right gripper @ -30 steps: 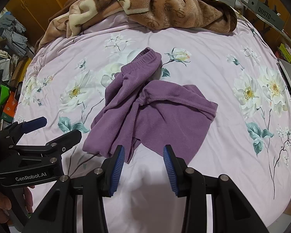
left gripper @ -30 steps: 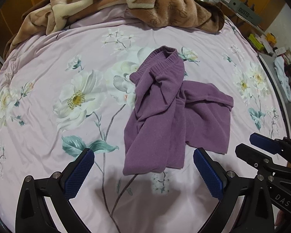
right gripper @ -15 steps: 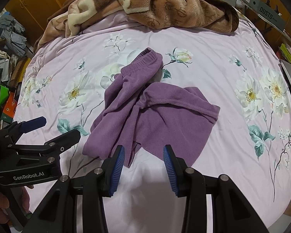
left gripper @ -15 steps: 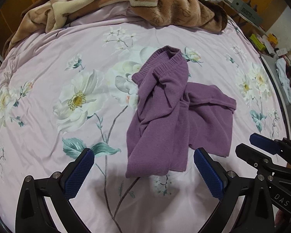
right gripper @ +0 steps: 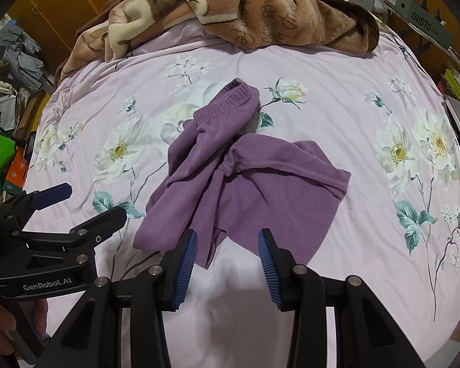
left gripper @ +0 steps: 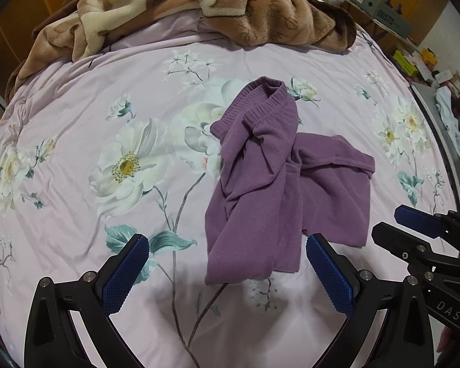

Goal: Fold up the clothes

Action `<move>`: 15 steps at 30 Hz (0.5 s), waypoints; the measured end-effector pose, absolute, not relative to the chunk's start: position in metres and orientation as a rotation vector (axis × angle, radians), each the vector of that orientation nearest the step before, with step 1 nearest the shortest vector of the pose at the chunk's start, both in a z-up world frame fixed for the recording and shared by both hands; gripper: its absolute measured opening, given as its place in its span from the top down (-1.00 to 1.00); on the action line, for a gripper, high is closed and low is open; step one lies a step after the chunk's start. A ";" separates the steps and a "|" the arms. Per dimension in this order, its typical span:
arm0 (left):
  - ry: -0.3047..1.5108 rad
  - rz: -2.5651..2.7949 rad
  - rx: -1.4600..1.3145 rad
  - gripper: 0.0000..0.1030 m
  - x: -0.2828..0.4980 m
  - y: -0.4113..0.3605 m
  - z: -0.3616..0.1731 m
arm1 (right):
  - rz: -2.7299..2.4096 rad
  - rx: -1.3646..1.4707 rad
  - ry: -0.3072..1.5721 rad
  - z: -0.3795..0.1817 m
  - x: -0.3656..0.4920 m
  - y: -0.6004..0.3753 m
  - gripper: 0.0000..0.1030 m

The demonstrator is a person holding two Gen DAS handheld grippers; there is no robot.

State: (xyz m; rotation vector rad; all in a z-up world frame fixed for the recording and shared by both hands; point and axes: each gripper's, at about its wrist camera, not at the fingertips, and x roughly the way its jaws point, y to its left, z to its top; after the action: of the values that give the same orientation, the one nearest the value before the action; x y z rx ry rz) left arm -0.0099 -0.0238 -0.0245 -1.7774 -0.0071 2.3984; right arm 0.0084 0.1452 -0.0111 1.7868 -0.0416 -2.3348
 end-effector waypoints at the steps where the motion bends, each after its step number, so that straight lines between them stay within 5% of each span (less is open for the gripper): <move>1: -0.009 2.399 -1.780 -0.99 -0.009 -0.025 -0.025 | -2.335 1.782 -0.040 -0.011 0.009 0.144 0.12; 15: 0.024 2.417 -1.815 -0.98 -0.009 -0.031 -0.030 | -2.282 1.779 -0.078 -0.018 0.009 0.136 -0.03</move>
State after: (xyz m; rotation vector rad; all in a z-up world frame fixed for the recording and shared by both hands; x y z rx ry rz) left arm -0.0088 -0.0311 -0.0297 -1.8147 0.0245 2.4168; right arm 0.0090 0.1362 -0.0177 1.7792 -0.0784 -2.2817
